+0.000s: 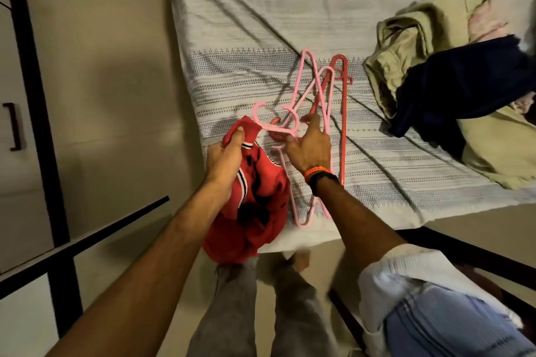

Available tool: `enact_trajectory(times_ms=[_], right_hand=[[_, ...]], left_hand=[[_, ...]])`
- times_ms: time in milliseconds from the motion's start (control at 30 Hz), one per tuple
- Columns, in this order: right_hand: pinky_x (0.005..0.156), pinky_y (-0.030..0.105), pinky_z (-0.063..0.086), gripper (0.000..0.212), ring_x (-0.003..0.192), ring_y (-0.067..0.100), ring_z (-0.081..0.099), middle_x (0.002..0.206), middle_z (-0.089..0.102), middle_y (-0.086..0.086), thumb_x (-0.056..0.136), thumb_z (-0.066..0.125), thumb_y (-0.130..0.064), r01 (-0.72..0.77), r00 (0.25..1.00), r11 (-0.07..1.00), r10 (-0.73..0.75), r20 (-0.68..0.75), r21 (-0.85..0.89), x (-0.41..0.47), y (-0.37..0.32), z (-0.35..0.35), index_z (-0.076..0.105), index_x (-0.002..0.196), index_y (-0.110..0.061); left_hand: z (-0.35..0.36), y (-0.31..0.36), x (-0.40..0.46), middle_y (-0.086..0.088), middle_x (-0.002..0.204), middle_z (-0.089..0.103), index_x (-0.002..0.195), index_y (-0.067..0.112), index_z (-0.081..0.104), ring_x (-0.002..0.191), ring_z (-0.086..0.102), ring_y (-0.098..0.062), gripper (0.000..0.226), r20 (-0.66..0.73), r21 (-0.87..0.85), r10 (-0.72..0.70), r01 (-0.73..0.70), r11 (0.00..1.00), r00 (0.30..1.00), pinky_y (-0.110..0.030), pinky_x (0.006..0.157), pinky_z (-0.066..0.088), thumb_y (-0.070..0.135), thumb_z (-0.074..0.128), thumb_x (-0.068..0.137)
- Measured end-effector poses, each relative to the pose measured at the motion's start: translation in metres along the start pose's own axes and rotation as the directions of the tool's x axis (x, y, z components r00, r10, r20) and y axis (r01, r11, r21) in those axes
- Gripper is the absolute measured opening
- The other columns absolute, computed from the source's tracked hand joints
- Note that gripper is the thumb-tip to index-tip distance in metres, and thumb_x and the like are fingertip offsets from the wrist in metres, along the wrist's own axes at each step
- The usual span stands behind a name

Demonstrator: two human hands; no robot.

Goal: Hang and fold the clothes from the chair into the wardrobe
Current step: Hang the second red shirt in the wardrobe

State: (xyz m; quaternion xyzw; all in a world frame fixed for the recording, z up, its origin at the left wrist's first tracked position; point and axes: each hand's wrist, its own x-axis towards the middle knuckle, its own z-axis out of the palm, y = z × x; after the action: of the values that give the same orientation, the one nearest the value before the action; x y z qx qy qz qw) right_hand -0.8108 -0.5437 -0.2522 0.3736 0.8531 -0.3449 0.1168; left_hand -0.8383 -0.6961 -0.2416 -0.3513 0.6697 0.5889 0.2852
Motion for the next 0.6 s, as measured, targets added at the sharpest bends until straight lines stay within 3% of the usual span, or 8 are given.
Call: enact_trajectory(times_ms=[67, 100, 167, 200, 233, 300, 467, 600], right_hand=[[0.077, 0.042, 0.05, 0.023, 0.096, 0.042, 0.063, 0.101, 0.068, 0.024, 0.091, 0.058, -0.021, -0.023, 0.998, 0.994, 0.029, 0.059, -0.106, -0.006, 0.002, -0.01, 0.054, 0.108, -0.006], [0.084, 0.042, 0.048, 0.016, 0.106, 0.042, 0.061, 0.113, 0.065, 0.028, 0.095, 0.054, -0.016, -0.067, 0.975, 0.985, 0.1, 0.2, -0.161, -0.013, 0.004, -0.017, 0.053, 0.089, -0.002], [0.094, 0.037, 0.041, 0.035, 0.121, 0.038, 0.055, 0.128, 0.059, 0.027, 0.101, 0.048, -0.011, -0.131, 0.893, 0.97, 0.206, 0.399, -0.205, -0.03, 0.005, -0.032, 0.043, 0.066, -0.009], [0.091, 0.038, 0.043, 0.036, 0.114, 0.037, 0.059, 0.118, 0.064, 0.027, 0.102, 0.048, -0.013, -0.107, 0.928, 0.984, 0.151, 0.34, -0.143, -0.032, 0.003, -0.036, 0.046, 0.067, -0.005], [0.081, 0.039, 0.046, 0.033, 0.096, 0.036, 0.063, 0.098, 0.068, 0.023, 0.102, 0.05, -0.019, -0.057, 0.985, 0.998, 0.056, 0.162, 0.002, -0.029, 0.002, -0.036, 0.052, 0.076, 0.001], [0.064, 0.035, 0.042, 0.032, 0.069, 0.028, 0.057, 0.068, 0.06, 0.006, 0.1, 0.053, -0.031, 0.076, 0.993, 0.98, -0.057, -0.105, 0.185, -0.036, -0.004, -0.039, 0.061, 0.089, -0.002], [0.057, 0.03, 0.037, 0.034, 0.064, 0.024, 0.059, 0.064, 0.063, 0.007, 0.101, 0.051, -0.038, 0.183, 0.983, 0.949, -0.173, -0.063, 0.257, -0.067, -0.009, -0.054, 0.068, 0.092, -0.01], [0.064, 0.032, 0.047, 0.034, 0.069, 0.02, 0.064, 0.065, 0.068, 0.006, 0.097, 0.055, -0.034, 0.254, 0.965, 0.915, -0.262, -0.017, 0.312, -0.092, -0.016, -0.066, 0.067, 0.075, -0.011]], left_hand=[[0.001, 0.002, -0.005, 0.0, 0.088, 0.077, 0.077, 0.029, 0.078, 0.092, 0.072, -0.023, 0.041, 0.008, -0.002, 0.019, -0.019, 1.0, 1.0, -0.047, 0.093, 0.055, 0.065, 0.069, 0.059], [0.001, 0.004, -0.011, 0.002, 0.089, 0.077, 0.079, 0.028, 0.078, 0.093, 0.072, -0.02, 0.04, 0.01, -0.002, 0.039, -0.039, 0.999, 0.999, -0.045, 0.094, 0.055, 0.063, 0.069, 0.062], [0.001, 0.006, -0.021, 0.004, 0.093, 0.077, 0.087, 0.027, 0.077, 0.096, 0.071, -0.017, 0.038, 0.008, 0.011, 0.072, -0.072, 0.997, 0.997, -0.043, 0.096, 0.054, 0.059, 0.069, 0.07], [0.001, 0.006, -0.025, 0.004, 0.094, 0.076, 0.09, 0.026, 0.076, 0.097, 0.071, -0.017, 0.034, 0.009, 0.029, 0.094, -0.094, 0.995, 0.996, -0.042, 0.096, 0.054, 0.056, 0.069, 0.075], [0.0, 0.007, -0.028, 0.005, 0.094, 0.076, 0.092, 0.026, 0.075, 0.097, 0.07, -0.015, 0.029, 0.003, 0.06, 0.122, -0.122, 0.991, 0.993, -0.041, 0.096, 0.054, 0.052, 0.069, 0.081], [-0.001, 0.007, -0.043, 0.004, 0.092, 0.074, 0.091, 0.024, 0.074, 0.093, 0.068, -0.014, 0.022, -0.041, 0.122, 0.191, -0.185, 0.975, 0.981, -0.04, 0.095, 0.054, 0.044, 0.066, 0.089], [-0.008, 0.009, -0.077, -0.019, 0.113, 0.069, 0.111, 0.003, 0.069, 0.11, 0.062, -0.034, 0.044, -0.263, 0.314, 0.231, -0.143, 0.939, 0.937, -0.038, 0.093, 0.047, 0.042, 0.053, 0.098], [-0.019, 0.007, -0.11, -0.024, 0.129, 0.061, 0.122, -0.005, 0.06, 0.121, 0.055, -0.039, 0.052, -0.369, 0.262, 0.198, -0.103, 0.96, 0.908, -0.037, 0.097, 0.041, 0.041, 0.045, 0.102]])
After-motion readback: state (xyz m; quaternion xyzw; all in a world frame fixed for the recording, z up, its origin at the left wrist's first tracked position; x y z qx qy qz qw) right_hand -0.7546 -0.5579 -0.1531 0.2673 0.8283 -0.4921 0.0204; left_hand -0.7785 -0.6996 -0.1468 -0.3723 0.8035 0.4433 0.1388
